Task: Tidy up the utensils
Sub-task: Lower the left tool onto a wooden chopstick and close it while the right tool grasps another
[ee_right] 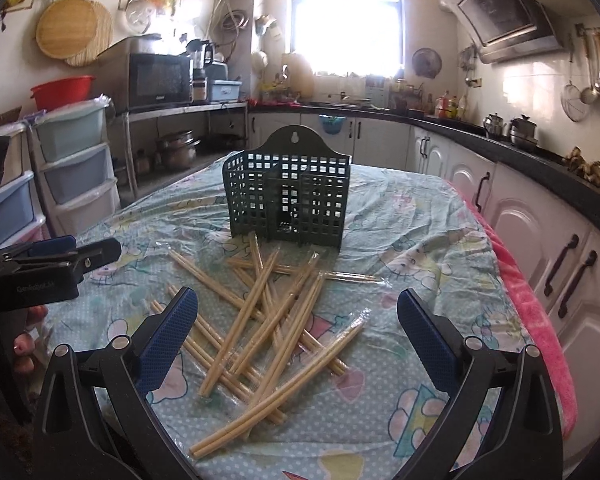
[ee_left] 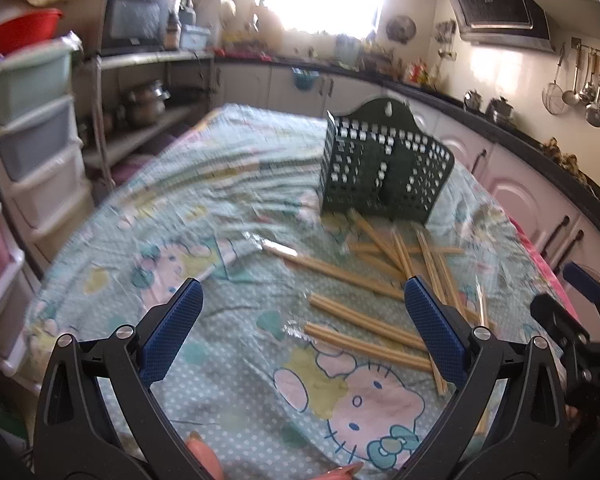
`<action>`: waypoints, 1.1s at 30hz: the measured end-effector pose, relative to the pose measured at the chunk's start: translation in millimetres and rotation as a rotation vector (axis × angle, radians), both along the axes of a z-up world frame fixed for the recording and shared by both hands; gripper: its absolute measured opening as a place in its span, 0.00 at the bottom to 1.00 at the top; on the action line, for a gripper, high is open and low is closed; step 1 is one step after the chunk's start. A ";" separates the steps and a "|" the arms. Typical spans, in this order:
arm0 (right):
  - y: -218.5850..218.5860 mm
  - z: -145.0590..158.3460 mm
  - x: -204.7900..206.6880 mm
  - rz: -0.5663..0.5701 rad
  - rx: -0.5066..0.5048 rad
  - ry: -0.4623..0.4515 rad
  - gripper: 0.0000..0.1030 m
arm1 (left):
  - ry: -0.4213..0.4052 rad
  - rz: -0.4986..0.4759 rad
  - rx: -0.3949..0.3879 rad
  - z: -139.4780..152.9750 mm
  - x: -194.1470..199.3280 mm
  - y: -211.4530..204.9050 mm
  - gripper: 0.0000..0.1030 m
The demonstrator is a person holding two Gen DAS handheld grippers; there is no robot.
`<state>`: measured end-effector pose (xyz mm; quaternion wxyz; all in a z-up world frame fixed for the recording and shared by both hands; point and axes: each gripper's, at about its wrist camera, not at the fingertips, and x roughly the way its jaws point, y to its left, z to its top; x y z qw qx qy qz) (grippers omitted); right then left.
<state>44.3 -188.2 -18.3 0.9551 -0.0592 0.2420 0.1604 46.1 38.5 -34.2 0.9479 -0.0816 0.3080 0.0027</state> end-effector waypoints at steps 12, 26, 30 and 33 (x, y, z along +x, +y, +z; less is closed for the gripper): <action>0.0 -15.3 62.2 -0.003 -0.051 0.180 0.83 | 0.157 -0.093 -0.115 -26.4 22.3 12.2 0.65; -13.5 -51.1 125.8 0.011 -0.043 0.451 0.47 | 0.390 -0.096 -0.338 -63.6 49.5 17.4 0.48; -15.0 -56.2 139.7 0.035 0.013 0.508 0.40 | 0.401 -0.075 -0.386 -65.6 57.1 22.5 0.48; -14.0 -59.3 149.6 0.052 0.053 0.551 0.35 | 0.409 -0.060 -0.412 -67.9 60.7 25.9 0.47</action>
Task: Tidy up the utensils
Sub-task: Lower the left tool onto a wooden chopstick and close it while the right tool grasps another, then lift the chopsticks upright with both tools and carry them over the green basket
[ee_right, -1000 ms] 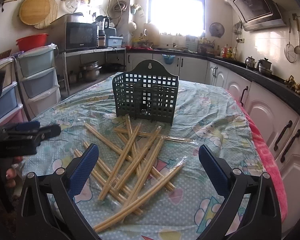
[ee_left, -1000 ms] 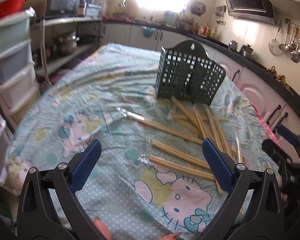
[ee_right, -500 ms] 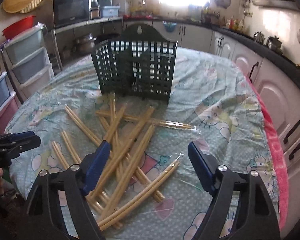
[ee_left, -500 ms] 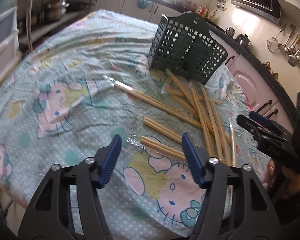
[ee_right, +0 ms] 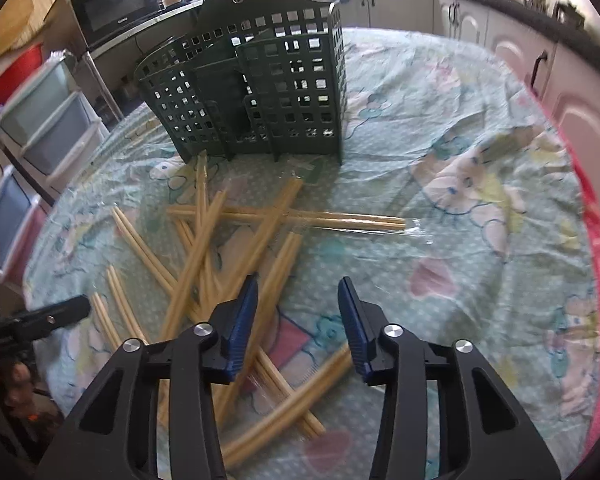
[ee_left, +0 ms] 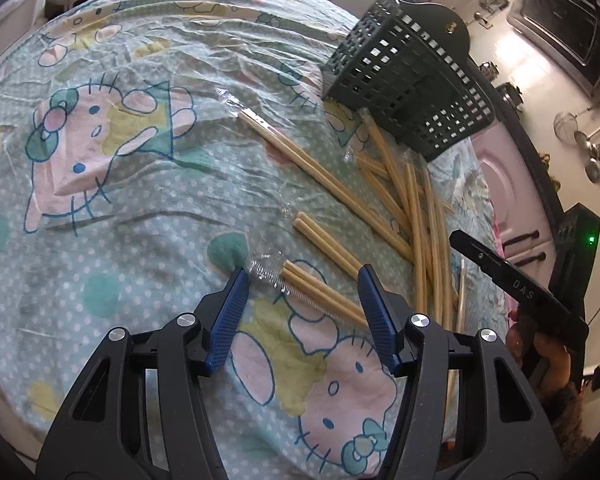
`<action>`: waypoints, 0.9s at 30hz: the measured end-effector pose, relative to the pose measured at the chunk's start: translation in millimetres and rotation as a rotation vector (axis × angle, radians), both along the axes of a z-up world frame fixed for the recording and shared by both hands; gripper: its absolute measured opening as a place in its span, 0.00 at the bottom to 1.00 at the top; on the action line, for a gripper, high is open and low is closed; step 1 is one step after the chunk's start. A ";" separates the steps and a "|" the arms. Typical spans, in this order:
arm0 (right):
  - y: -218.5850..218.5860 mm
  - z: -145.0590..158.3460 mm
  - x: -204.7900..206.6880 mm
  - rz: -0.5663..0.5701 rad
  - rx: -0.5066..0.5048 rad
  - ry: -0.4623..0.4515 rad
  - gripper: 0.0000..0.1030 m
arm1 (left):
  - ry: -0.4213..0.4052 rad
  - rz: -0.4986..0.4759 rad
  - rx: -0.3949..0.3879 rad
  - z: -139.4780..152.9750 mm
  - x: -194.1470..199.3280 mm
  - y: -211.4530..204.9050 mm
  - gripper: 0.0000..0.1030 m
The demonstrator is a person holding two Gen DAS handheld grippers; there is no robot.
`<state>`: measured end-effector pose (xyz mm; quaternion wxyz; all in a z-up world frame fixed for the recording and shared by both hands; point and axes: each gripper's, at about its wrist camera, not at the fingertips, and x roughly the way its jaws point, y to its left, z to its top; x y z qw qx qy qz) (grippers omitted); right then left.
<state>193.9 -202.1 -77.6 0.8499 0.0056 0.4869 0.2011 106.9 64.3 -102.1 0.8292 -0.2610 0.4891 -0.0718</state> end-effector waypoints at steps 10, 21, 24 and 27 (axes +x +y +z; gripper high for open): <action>-3.0 -13.8 35.2 -0.019 0.115 0.126 0.25 | 0.004 0.021 0.018 -2.7 7.3 7.9 0.26; -10.5 -18.8 54.4 -0.037 0.173 0.172 0.14 | -0.016 0.007 0.047 -0.8 9.0 12.3 0.04; -12.5 -18.3 55.3 -0.034 0.184 0.168 0.13 | -0.029 -0.006 0.044 1.2 10.4 14.2 0.02; -14.5 -15.6 54.8 -0.036 0.191 0.158 0.08 | -0.036 -0.007 0.034 2.9 10.9 17.2 0.01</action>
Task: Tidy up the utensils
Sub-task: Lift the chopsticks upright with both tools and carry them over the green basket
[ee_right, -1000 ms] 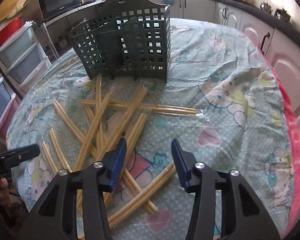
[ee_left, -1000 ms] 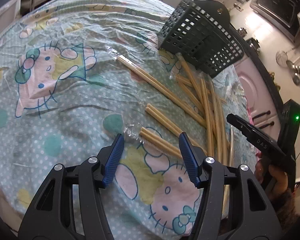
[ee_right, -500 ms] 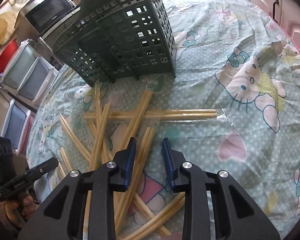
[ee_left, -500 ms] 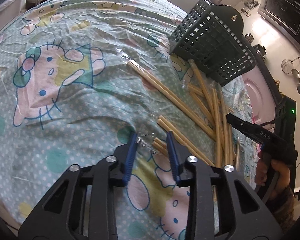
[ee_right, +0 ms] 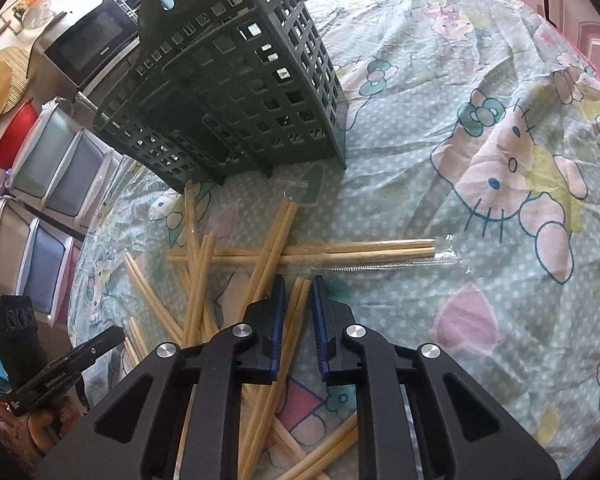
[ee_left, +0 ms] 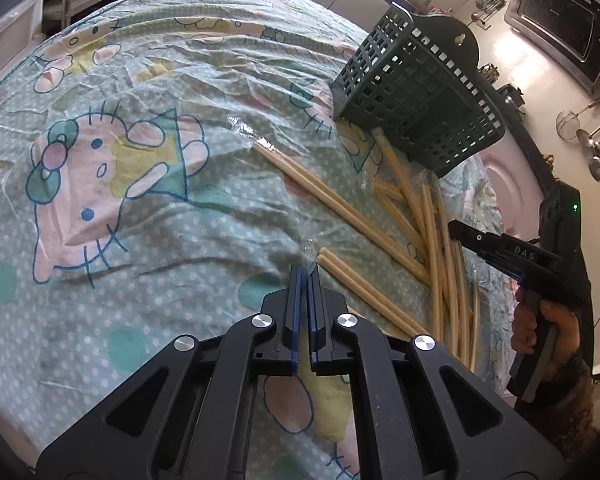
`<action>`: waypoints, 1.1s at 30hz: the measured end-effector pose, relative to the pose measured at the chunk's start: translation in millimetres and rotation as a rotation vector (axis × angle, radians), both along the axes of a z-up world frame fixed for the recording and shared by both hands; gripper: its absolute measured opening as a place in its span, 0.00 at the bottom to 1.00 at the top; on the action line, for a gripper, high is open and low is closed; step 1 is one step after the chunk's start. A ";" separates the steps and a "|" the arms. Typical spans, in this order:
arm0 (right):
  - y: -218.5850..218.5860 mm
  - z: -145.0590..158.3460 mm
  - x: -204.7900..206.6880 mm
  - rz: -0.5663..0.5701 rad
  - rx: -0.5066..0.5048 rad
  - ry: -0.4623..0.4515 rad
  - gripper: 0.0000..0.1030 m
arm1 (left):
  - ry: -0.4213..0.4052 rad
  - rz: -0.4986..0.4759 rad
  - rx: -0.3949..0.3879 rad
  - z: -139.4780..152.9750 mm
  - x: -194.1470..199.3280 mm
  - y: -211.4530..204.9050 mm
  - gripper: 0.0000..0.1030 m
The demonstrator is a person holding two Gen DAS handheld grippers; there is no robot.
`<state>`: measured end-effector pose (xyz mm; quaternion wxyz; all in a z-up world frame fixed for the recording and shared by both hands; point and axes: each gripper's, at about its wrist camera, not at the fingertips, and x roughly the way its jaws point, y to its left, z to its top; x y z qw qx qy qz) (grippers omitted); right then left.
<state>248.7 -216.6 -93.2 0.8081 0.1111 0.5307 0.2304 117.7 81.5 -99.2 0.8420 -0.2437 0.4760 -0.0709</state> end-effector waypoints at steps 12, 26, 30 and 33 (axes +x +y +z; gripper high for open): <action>-2.6 35.2 -3.1 0.003 0.021 -0.091 0.06 | -0.130 0.105 0.026 43.0 5.7 42.0 0.00; 13.3 106.5 -10.6 0.042 0.016 -0.287 0.05 | -0.307 0.127 0.056 115.7 20.1 52.7 0.00; 19.6 124.6 -17.0 0.062 0.029 -0.337 0.05 | -0.354 0.089 0.046 135.7 23.0 40.1 0.00; 22.4 136.9 -22.4 0.074 0.030 -0.375 0.05 | -0.382 0.056 0.029 149.5 25.9 29.8 0.00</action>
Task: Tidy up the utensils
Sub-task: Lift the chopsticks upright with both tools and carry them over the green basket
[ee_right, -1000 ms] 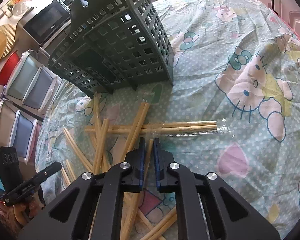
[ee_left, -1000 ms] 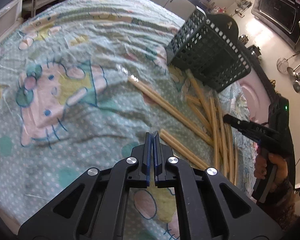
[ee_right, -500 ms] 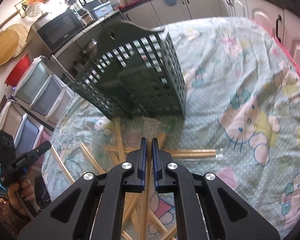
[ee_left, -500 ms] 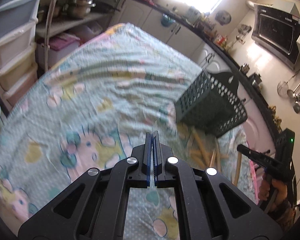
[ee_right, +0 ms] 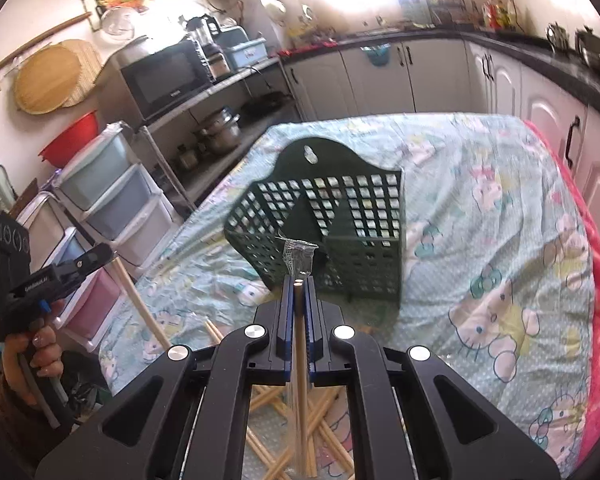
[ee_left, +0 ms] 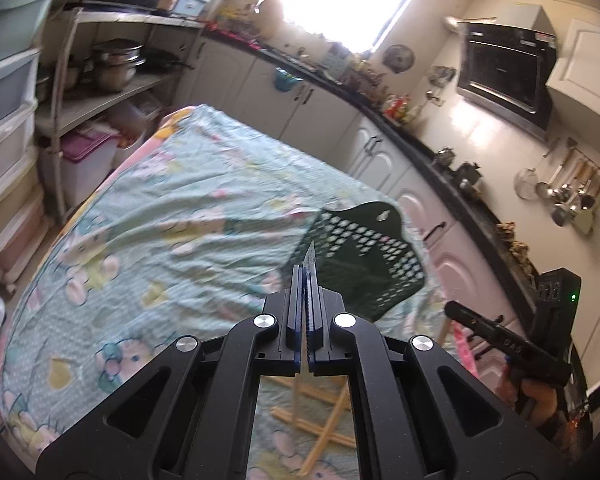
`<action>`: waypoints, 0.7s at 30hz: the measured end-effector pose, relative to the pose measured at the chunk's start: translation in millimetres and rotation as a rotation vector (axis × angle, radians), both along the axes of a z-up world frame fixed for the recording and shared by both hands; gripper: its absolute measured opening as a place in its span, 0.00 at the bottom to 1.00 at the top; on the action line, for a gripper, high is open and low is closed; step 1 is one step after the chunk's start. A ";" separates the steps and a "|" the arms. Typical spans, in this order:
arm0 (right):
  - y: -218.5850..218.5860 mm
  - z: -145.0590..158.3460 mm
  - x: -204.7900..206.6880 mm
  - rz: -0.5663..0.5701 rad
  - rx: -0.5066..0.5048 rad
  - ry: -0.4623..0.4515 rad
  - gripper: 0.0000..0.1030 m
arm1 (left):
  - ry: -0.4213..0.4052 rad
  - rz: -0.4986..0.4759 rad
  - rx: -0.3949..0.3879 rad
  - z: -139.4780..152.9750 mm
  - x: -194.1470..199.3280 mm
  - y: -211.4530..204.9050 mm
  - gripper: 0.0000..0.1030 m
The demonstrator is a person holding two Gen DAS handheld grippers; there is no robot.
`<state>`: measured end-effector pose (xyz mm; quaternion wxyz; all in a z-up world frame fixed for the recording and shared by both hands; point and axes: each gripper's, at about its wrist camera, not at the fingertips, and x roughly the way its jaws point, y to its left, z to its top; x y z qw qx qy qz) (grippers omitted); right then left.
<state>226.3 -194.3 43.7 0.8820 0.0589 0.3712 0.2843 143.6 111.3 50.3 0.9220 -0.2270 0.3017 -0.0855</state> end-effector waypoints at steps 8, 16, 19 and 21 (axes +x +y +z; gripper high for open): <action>-1.4 31.1 -8.0 -0.004 0.027 -0.093 0.05 | -0.058 -0.064 -0.013 31.2 10.9 -21.1 0.00; -10.6 68.2 -3.8 -0.037 0.068 -0.204 0.05 | -0.126 -0.117 -0.012 68.4 26.4 -40.7 0.00; -16.4 83.0 -0.6 -0.058 0.093 -0.242 0.05 | -0.154 -0.135 -0.012 84.1 32.2 -49.4 0.00; -21.2 94.6 3.5 -0.071 0.117 -0.271 0.05 | -0.171 -0.143 -0.010 92.8 35.1 -54.1 0.00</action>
